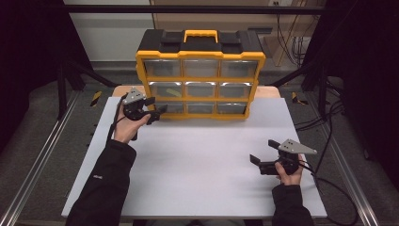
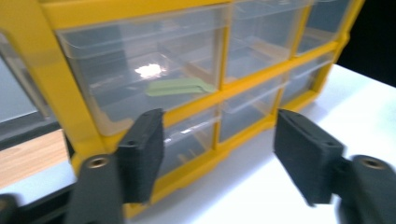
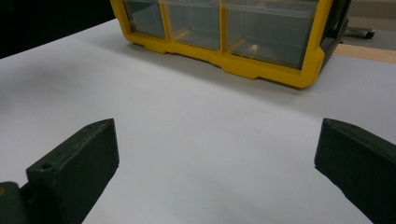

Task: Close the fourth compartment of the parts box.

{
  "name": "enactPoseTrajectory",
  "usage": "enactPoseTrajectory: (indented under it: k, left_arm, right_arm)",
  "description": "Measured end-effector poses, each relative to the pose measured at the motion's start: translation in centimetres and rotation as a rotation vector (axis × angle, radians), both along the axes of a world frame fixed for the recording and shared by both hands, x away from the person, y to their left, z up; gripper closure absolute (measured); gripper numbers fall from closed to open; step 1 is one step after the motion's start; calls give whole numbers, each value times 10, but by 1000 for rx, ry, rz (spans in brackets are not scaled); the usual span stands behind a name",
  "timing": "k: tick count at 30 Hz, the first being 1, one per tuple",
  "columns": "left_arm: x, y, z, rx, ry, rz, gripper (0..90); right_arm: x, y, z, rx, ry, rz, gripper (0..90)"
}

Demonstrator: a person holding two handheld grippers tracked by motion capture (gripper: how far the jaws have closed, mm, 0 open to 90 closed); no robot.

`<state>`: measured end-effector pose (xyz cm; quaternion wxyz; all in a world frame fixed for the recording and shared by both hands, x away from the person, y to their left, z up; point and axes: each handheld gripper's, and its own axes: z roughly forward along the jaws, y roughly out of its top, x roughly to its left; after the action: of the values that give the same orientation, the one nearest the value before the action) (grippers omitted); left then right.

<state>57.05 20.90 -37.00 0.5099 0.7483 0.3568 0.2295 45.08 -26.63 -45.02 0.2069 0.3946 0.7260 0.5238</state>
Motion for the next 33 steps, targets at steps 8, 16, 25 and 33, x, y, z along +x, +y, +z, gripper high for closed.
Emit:
enactPoseTrajectory:
  k: [8, 16, 25, 33]
  left_arm:
    - [-19, 5, -3, -68, -18, -60, 110]
    - [-38, 12, -7, -88, -39, -77, 38]
    - [-55, 25, -21, -118, -56, -79, 22]
    - [-69, 38, -36, -118, -65, -80, 22]
  right_arm:
    - [0, 0, 0, 0, -1, -2, 3]
    - [0, 0, 0, 1, -1, -2, 4]
    - [0, 0, 0, 1, 0, -1, 3]
    - [0, 0, 0, -2, 0, -1, 3]
